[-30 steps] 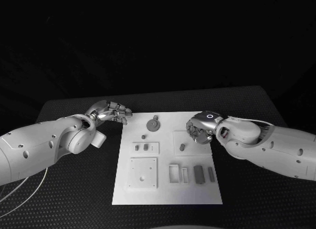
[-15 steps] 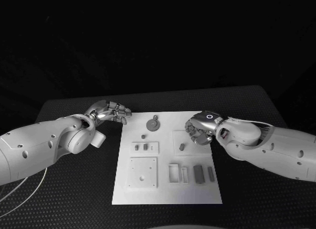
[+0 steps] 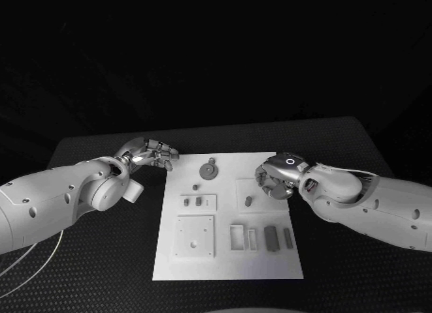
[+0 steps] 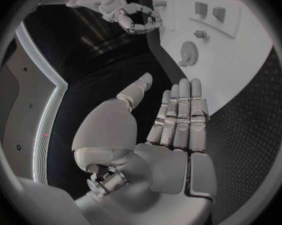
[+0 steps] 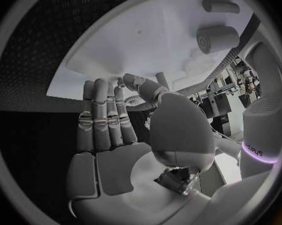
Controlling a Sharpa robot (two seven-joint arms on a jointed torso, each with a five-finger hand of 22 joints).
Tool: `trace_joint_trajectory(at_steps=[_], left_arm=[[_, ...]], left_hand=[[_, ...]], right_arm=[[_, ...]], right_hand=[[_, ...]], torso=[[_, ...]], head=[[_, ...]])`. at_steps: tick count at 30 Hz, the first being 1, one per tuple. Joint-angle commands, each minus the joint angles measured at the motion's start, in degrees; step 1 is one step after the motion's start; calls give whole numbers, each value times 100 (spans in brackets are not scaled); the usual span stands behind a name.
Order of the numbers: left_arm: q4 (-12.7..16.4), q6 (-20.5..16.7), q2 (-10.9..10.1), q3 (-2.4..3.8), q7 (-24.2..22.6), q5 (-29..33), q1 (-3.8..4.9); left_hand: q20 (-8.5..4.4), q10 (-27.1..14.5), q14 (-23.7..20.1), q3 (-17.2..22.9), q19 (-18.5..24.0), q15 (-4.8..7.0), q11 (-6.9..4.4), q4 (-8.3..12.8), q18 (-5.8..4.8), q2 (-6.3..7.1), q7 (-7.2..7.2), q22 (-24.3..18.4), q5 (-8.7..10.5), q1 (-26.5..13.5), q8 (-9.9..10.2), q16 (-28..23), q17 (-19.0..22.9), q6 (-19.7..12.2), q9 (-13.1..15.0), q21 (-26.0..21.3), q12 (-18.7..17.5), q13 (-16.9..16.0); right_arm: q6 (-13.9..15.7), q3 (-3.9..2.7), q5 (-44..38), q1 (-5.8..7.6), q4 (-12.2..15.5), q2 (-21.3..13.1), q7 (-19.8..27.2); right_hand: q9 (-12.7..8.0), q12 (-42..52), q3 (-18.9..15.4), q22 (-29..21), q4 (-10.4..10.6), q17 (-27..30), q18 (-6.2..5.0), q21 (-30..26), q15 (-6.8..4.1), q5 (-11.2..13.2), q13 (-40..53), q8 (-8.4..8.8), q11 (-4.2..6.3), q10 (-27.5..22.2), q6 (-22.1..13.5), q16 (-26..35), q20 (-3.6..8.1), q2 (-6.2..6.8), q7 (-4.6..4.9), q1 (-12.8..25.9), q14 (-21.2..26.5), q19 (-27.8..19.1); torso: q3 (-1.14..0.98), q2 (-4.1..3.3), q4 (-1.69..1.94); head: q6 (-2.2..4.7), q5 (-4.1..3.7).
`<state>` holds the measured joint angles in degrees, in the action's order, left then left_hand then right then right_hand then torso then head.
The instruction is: Assemble the parts on the task board
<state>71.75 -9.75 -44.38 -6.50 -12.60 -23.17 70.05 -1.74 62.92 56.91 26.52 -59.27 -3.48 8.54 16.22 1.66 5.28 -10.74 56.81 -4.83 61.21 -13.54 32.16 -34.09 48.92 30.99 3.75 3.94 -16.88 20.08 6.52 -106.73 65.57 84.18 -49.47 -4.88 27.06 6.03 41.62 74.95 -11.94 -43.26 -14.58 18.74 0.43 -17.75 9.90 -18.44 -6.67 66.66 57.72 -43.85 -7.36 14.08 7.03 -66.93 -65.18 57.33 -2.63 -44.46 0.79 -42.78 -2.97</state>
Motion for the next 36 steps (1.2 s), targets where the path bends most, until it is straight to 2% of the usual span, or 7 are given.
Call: trace_joint_trajectory(at_steps=[1,3,6,12,21,36], left_arm=[[8,60,3,3,-34,35,5],[7,61,8,3,-35,35,5],[7,63,11,3,-35,35,5],[2,57,6,3,-33,35,4],[6,66,3,3,-13,35,4],[7,74,-4,3,-6,35,4]], left_hand=[[3,-38,8,-32,19,-46,-7,15,69,-10,-8,-8,31,-34,-21,-23,-7,-20,-6,11,-10,8],[3,-37,8,-33,19,-46,-7,14,69,-10,-8,-9,31,-34,-22,-24,-9,-19,-7,11,-9,8],[3,-36,9,-33,18,-46,-7,13,69,-12,-8,-10,31,-35,-22,-25,-11,-20,-7,11,-8,9],[3,-36,10,-35,18,-46,-7,14,69,-11,-8,-12,32,-36,-22,-27,-14,-21,-7,11,-8,10],[4,-52,11,-43,19,-47,-1,13,68,-5,-15,-22,33,-42,-15,-39,-29,-41,-13,11,-13,19],[5,-71,12,-50,20,-48,7,12,68,-3,-25,-35,34,-47,-8,-56,-48,-64,-19,12,-16,30]], right_arm=[[369,27,-120,-38,12,-18,67],[459,29,-152,-58,11,-20,60],[404,32,-161,-65,-1,-10,42],[345,55,-157,-119,-44,34,49],[288,61,-157,-136,-80,71,30],[207,89,-139,-140,-70,72,42]], right_hand=[[3,-32,52,104,-45,42,1,-37,-4,13,-47,-32,1,59,53,80,-14,-67,-14,-53,5,-44],[3,7,59,116,-81,25,-31,-4,-50,16,-62,-71,45,190,132,56,-10,-122,-42,-118,-105,45],[10,55,59,114,-107,-3,-42,11,-100,13,-71,-124,100,351,242,46,-7,-155,-86,-142,-177,113],[-6,87,33,111,-92,-41,-42,13,-145,13,-79,-119,151,511,254,54,12,-136,-89,-101,-230,171],[-52,75,20,110,-94,-75,-42,1,-161,13,-93,-40,168,573,126,71,19,-68,-33,-87,-253,195],[-84,20,-16,112,-20,-112,-42,-14,-151,13,-120,-1,155,556,64,91,16,64,-3,-4,-257,204]], torso=[[1,-1,-6],[-1,0,-6],[-1,1,-3],[5,-1,0],[9,-2,4],[2,0,-1]], head=[[5,-4],[7,-2],[6,-4],[2,-7],[-4,-4],[-16,-3]])
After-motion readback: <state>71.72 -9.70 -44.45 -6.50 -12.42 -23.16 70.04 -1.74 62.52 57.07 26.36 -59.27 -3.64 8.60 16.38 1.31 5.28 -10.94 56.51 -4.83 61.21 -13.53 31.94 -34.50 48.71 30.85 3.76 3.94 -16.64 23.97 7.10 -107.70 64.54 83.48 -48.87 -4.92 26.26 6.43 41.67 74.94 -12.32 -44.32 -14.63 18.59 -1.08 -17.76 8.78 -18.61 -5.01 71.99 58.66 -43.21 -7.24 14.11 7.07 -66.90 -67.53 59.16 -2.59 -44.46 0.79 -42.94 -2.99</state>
